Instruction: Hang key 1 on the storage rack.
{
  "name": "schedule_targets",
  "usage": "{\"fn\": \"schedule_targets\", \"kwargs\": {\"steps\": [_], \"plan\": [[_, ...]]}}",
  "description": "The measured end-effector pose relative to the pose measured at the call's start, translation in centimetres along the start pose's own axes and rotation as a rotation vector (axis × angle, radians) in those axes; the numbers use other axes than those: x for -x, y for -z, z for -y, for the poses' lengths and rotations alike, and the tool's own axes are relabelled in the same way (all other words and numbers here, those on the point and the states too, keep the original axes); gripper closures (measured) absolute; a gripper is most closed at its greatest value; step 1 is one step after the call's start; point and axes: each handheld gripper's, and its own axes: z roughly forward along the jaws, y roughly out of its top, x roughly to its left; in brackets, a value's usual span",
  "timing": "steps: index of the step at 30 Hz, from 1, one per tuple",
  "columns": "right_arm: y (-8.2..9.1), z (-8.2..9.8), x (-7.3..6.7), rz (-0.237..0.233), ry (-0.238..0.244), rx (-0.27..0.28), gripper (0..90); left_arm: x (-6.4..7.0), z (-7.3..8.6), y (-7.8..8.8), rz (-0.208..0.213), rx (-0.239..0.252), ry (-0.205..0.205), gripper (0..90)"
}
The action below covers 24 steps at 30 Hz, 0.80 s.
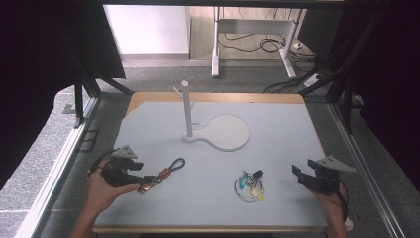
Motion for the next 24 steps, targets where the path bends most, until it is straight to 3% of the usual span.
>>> {"fn": "schedule_targets", "kwargs": {"steps": [6,13,24], "plan": [[-0.1,0.1,0.0,-0.015,-0.007,-0.011,33.5,0.4,-1.4,-0.6,-0.006,-0.036,-0.033,32.6],[-0.2,-0.1,-0.3,-0.024,0.004,-0.012,34.0,0.4,-3.1,-1.8,-0.001,-0.119,-0.077,34.9],[-0.3,0.1,-0.3,-0.026,0.006,-0.026,34.2,-0.2,-4.9,-4.8,-0.002,-0.238,-0.101,43.0]]}}
